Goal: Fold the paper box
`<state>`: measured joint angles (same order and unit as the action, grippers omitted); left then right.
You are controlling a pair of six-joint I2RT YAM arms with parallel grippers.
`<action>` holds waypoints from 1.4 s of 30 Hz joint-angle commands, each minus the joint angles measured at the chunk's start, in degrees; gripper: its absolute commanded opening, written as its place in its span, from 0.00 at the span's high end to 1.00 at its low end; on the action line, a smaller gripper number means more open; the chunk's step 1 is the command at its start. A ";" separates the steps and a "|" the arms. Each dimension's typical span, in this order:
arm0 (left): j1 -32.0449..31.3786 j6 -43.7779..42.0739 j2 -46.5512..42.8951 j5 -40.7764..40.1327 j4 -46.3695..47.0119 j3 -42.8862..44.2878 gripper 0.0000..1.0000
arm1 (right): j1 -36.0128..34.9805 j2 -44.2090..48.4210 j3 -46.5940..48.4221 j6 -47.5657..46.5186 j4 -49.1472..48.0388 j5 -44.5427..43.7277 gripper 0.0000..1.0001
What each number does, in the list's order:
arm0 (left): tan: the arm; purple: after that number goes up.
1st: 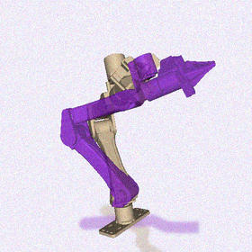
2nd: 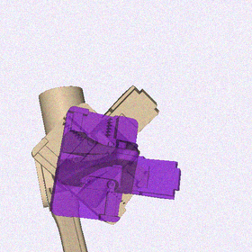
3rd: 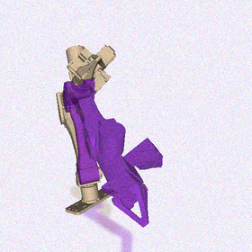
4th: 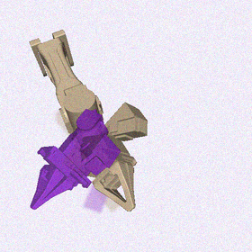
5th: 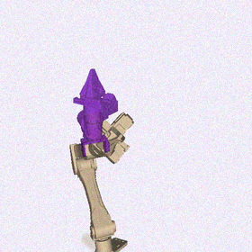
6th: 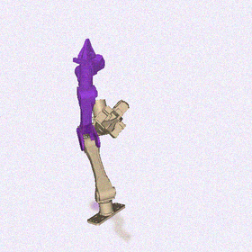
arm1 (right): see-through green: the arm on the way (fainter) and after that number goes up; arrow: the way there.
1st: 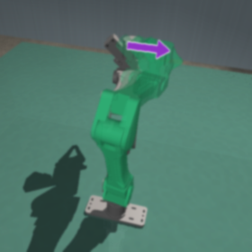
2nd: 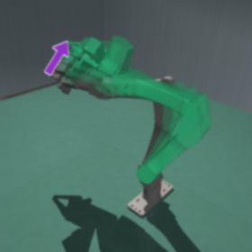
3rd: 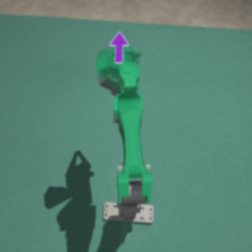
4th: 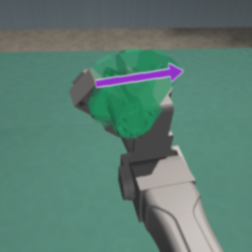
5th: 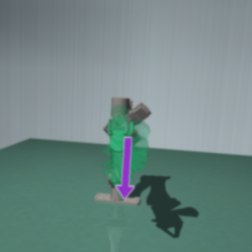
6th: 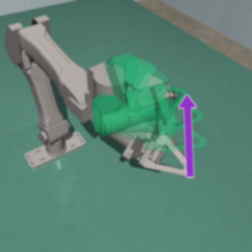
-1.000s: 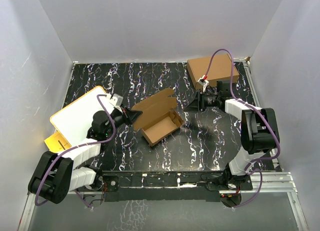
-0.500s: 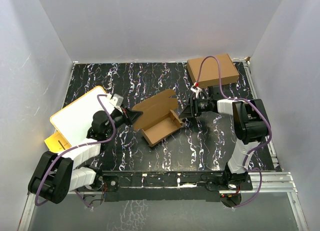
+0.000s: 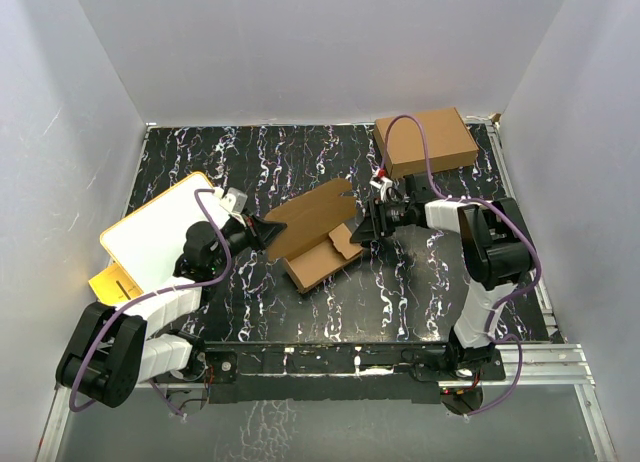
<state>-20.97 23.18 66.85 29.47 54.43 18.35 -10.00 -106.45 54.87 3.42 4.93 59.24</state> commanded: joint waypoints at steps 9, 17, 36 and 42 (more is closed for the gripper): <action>-0.95 0.92 -2.16 -0.29 2.15 2.38 1.00 | -4.62 8.23 0.19 -6.78 -1.59 -13.29 0.48; -2.22 2.60 -2.03 -3.29 -0.09 3.12 1.00 | -8.47 9.68 -0.40 -9.91 -1.46 -20.08 0.49; -3.52 3.78 -1.80 -6.02 -0.98 3.02 1.00 | -15.23 8.67 -0.05 -16.02 0.01 -38.55 0.80; -4.04 3.80 -2.59 -6.36 -0.90 2.93 1.00 | -17.45 9.47 0.07 -17.02 -0.49 -49.50 0.92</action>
<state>-24.56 26.70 66.54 23.20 51.83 19.31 -26.22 -98.78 54.52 -10.92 5.96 20.16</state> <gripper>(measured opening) 0.013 0.115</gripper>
